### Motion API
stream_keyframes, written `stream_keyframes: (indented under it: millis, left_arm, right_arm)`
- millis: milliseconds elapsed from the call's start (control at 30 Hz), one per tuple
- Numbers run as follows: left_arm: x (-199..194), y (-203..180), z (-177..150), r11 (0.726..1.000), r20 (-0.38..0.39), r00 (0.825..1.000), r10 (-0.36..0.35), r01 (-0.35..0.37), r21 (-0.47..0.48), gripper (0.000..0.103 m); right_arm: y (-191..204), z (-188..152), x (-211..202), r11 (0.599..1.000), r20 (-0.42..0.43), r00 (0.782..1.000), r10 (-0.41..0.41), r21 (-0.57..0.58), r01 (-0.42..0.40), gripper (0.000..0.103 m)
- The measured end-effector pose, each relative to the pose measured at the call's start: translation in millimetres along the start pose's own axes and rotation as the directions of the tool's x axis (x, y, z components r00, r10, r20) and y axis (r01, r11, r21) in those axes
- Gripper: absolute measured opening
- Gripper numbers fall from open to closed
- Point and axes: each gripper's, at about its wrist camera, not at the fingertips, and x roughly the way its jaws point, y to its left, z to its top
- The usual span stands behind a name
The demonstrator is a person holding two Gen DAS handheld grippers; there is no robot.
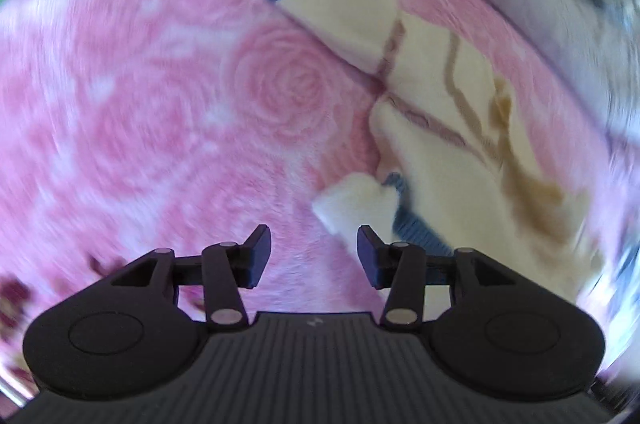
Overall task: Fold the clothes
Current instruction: 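Grasp the sweater hem with the right gripper while left gripper smooths it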
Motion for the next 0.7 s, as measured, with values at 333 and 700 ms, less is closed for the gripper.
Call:
stream_keyframes:
  millis: [333, 700]
  left_arm:
    - [19, -24, 18, 0.988, -0.052, 0.987, -0.152, 0.151, -0.017, 0.003]
    - [3, -151, 162, 0.944, 0.075, 0.944, -0.322, 0.315, 0.099, 0.005]
  right_arm:
    - [25, 1, 42, 0.996, 0.057, 0.996, 0.075, 0.052, -0.078, 0.004]
    - [159, 199, -23, 0.976, 0.369, 0.904, 0.216, -0.085, -0.199, 0.001]
